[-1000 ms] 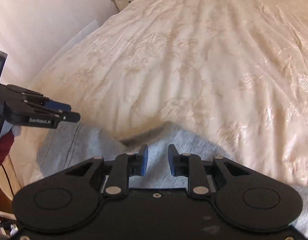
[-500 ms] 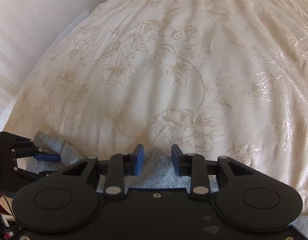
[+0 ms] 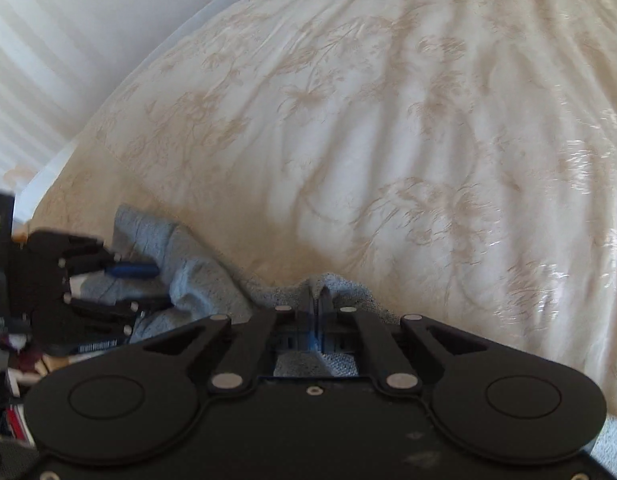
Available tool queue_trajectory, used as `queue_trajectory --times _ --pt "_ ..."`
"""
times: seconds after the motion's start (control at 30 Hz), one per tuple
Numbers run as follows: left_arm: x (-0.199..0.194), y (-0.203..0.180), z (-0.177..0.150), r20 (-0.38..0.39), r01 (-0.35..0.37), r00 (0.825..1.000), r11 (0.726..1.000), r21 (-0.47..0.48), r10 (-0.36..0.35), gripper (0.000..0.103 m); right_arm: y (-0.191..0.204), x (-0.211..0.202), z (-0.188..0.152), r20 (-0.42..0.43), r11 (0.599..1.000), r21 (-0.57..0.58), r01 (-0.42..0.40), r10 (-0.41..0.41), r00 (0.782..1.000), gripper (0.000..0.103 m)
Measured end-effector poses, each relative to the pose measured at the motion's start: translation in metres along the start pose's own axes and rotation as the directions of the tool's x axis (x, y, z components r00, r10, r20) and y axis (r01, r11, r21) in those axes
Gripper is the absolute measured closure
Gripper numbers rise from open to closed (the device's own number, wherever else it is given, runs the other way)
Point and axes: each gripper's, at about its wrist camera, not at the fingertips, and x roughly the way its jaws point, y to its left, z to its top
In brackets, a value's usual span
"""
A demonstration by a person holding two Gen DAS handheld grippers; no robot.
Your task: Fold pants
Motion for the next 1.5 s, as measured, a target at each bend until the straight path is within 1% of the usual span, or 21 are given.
queue_trajectory --times 0.07,0.1,0.13,0.2,0.3,0.4,0.5,0.53,0.6,0.7,0.8,0.9,0.97,1.0,1.03,1.07,1.17,1.2,1.3,1.4,1.5 --pt "-0.003 0.0 -0.005 0.024 -0.011 1.0 1.0 0.004 0.011 0.06 -0.026 -0.001 0.015 0.066 0.983 0.184 0.011 -0.023 0.998 0.102" --pt "-0.004 -0.001 -0.005 0.032 -0.018 0.999 1.0 0.008 0.018 0.06 -0.037 0.005 0.021 0.065 0.966 0.259 0.013 -0.03 0.997 0.102" --pt "-0.004 -0.002 -0.006 0.036 -0.023 0.999 1.0 0.01 0.022 0.06 -0.041 0.013 0.026 0.058 0.959 0.281 0.031 -0.049 0.997 0.102" --pt "-0.006 -0.003 -0.005 0.029 -0.022 0.999 1.0 0.004 0.022 0.06 -0.039 0.029 0.033 0.023 0.961 0.266 0.069 -0.078 0.997 0.102" --pt "-0.011 0.0 -0.004 0.01 -0.006 1.0 1.0 -0.023 0.006 0.06 -0.033 0.04 0.037 0.007 0.972 0.211 0.102 -0.106 0.994 0.102" --pt "-0.023 0.006 0.01 -0.01 0.017 1.0 0.993 -0.113 -0.018 0.062 -0.047 0.049 0.036 -0.037 0.962 0.258 0.09 -0.084 0.996 0.098" --pt "-0.04 0.004 0.026 0.053 0.055 0.997 0.984 -0.168 -0.047 0.062 -0.053 0.024 0.03 0.069 0.946 0.306 0.109 -0.137 0.988 0.084" --pt "-0.044 0.0 0.027 0.07 0.064 0.996 0.983 -0.171 -0.052 0.061 -0.054 0.013 0.026 0.102 0.944 0.314 0.101 -0.14 0.985 0.083" --pt "-0.044 -0.009 0.03 0.071 0.08 0.995 0.984 -0.159 -0.069 0.061 -0.054 -0.01 0.011 0.146 0.942 0.324 0.083 -0.137 0.98 0.083" --pt "-0.036 -0.025 0.019 0.027 0.129 0.992 0.982 -0.138 -0.127 0.061 -0.048 -0.029 -0.023 0.137 0.942 0.323 0.09 -0.141 0.98 0.083" --pt "-0.023 -0.042 0.0 -0.054 0.137 0.988 0.986 -0.096 -0.143 0.061 -0.039 -0.03 -0.065 0.068 0.942 0.31 0.131 -0.159 0.985 0.083" --pt "-0.016 -0.054 -0.024 -0.137 0.083 0.986 0.993 -0.081 -0.093 0.06 -0.035 -0.022 -0.115 -0.035 0.943 0.283 0.177 -0.175 0.984 0.083" --pt "-0.014 -0.051 -0.032 -0.167 0.071 0.982 0.988 -0.138 -0.094 0.059 -0.039 -0.013 -0.143 -0.129 0.937 0.283 0.206 -0.176 0.976 0.086" --pt "-0.012 -0.048 -0.034 -0.198 0.069 0.975 0.981 -0.181 -0.105 0.059 -0.042 -0.012 -0.153 -0.162 0.936 0.289 0.199 -0.157 0.974 0.086" --pt "-0.011 -0.045 -0.033 -0.231 0.063 0.966 0.973 -0.22 -0.114 0.061 -0.043 -0.015 -0.158 -0.164 0.941 0.287 0.182 -0.139 0.977 0.086" --pt "-0.012 -0.042 -0.031 -0.245 0.047 0.963 0.966 -0.255 -0.111 0.064 -0.043 -0.02 -0.158 -0.153 0.946 0.276 0.171 -0.132 0.979 0.086" --pt "-0.036 -0.043 -0.009 -0.163 0.014 0.984 0.955 -0.295 -0.065 0.065 -0.05 -0.047 -0.142 -0.041 0.96 0.24 0.144 -0.138 0.99 0.085" --pt "-0.043 -0.046 0.001 -0.135 0.01 0.989 0.954 -0.299 -0.052 0.065 -0.058 -0.056 -0.131 0.008 0.961 0.242 0.135 -0.141 0.99 0.083" --pt "-0.06 -0.058 0.034 -0.072 0.005 0.997 0.951 -0.31 -0.028 0.065 -0.083 -0.06 -0.098 0.086 0.968 0.23 0.102 -0.124 0.989 0.072" --pt "-0.073 -0.076 0.057 -0.038 0.008 0.999 0.949 -0.316 -0.021 0.064 -0.105 -0.044 -0.066 0.099 0.985 0.163 0.056 -0.073 0.992 0.07" --pt "-0.086 -0.09 0.059 -0.04 -0.028 0.999 0.949 -0.313 0.016 0.064 -0.119 -0.02 -0.039 0.038 0.997 0.078 -0.009 0.006 0.999 0.069"
